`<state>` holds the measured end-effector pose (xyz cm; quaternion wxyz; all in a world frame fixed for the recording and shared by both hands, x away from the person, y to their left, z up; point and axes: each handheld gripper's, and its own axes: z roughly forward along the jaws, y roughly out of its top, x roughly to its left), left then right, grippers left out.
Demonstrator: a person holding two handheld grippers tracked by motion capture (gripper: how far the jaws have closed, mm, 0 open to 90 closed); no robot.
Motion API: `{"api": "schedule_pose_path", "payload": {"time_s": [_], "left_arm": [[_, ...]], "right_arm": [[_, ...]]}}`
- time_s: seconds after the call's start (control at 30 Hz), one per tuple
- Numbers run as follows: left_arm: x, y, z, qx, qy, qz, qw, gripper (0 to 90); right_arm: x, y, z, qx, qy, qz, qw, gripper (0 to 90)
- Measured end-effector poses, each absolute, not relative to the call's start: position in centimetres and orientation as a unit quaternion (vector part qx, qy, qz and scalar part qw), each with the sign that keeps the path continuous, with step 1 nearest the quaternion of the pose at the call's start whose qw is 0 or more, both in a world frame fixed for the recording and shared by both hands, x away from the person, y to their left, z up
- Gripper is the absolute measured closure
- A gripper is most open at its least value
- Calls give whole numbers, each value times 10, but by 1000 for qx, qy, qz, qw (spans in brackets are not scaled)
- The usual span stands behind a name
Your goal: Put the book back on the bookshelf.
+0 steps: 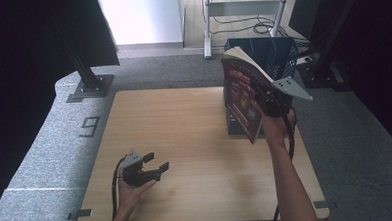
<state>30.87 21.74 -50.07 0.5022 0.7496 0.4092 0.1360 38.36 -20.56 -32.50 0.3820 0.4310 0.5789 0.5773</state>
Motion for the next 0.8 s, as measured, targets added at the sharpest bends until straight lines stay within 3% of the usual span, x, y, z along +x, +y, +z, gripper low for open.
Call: {"api": "schedule_pose_path", "payload": {"time_s": [0.8], "left_arm": [[310,220,-506,749,415,132,499,219]], "right_arm": [[411,-217,-333,465,552,564,401,819]]}}
